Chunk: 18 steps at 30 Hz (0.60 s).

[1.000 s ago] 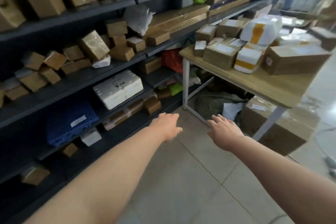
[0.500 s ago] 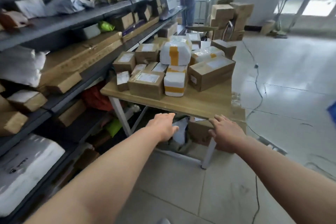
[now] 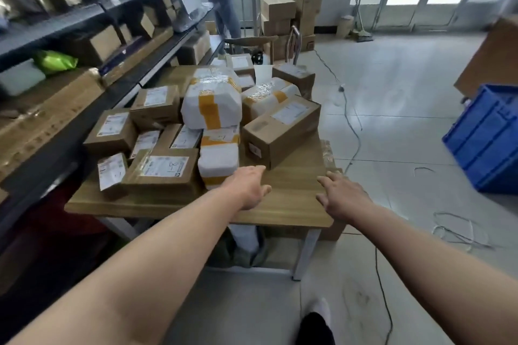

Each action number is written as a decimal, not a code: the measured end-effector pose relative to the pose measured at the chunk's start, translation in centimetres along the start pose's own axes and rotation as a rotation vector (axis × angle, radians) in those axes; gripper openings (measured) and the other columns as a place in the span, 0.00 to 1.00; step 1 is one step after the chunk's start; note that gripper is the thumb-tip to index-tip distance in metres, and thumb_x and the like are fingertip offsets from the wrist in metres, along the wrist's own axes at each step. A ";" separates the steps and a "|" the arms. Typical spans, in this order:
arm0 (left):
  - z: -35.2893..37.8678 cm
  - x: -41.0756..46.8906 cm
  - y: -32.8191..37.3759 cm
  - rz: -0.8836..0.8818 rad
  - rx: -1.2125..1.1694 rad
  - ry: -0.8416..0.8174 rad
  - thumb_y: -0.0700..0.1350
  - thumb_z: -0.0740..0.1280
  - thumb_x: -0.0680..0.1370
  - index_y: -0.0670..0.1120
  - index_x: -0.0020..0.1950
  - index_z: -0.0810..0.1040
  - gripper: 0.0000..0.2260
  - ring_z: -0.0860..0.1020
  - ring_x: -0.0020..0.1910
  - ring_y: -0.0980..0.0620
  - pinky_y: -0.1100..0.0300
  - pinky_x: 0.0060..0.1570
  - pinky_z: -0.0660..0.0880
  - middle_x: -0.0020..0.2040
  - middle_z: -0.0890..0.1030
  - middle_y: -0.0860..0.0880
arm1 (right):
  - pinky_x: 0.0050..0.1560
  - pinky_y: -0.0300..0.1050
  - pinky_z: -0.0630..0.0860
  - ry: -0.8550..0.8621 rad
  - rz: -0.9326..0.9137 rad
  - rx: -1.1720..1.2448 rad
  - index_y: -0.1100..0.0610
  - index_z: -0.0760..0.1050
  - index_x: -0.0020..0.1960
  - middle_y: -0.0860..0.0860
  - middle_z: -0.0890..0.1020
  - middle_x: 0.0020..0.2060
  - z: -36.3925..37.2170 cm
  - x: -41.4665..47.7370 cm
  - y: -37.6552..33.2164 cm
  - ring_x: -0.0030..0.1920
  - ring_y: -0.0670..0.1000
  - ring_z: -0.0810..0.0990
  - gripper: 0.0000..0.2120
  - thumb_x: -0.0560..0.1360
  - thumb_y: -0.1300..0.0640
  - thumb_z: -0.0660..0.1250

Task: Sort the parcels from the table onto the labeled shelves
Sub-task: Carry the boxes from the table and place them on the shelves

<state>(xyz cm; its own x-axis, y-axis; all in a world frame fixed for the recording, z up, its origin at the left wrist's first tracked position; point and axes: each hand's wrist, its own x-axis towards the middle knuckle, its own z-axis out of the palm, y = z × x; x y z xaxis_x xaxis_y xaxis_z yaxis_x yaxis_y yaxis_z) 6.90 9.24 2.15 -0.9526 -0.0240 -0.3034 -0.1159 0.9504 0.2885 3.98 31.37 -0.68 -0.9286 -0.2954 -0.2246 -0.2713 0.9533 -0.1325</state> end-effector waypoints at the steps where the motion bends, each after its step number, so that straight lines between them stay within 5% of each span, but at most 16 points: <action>1: -0.1 1.3 0.1 -0.001 -0.001 0.003 0.55 0.61 0.81 0.50 0.79 0.55 0.28 0.58 0.76 0.47 0.48 0.73 0.60 0.78 0.60 0.48 | 0.72 0.53 0.56 -0.004 -0.003 0.005 0.52 0.57 0.76 0.53 0.57 0.76 -0.2 1.5 0.3 0.76 0.55 0.53 0.27 0.80 0.45 0.56; 12: -4.1 16.8 0.3 -0.142 -0.007 0.075 0.52 0.62 0.80 0.48 0.78 0.58 0.28 0.61 0.74 0.46 0.48 0.73 0.60 0.76 0.62 0.47 | 0.72 0.55 0.58 0.000 -0.103 0.087 0.51 0.55 0.77 0.53 0.57 0.76 -3.4 17.4 2.8 0.76 0.55 0.55 0.28 0.80 0.45 0.58; 18: -3.7 22.6 -0.4 -0.156 0.003 0.076 0.51 0.62 0.80 0.48 0.77 0.59 0.27 0.59 0.75 0.44 0.47 0.73 0.57 0.77 0.59 0.45 | 0.74 0.56 0.53 -0.002 -0.087 0.176 0.45 0.48 0.78 0.55 0.49 0.78 -3.2 22.4 2.8 0.77 0.57 0.49 0.31 0.79 0.44 0.58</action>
<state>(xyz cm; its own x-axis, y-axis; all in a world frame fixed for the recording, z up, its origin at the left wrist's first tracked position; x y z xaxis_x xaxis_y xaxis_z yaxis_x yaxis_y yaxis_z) -15.68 7.15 -1.43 -0.9415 -0.1950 -0.2748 -0.2636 0.9343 0.2400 -18.38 27.57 -3.00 -0.9031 -0.3765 -0.2067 -0.3017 0.8986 -0.3185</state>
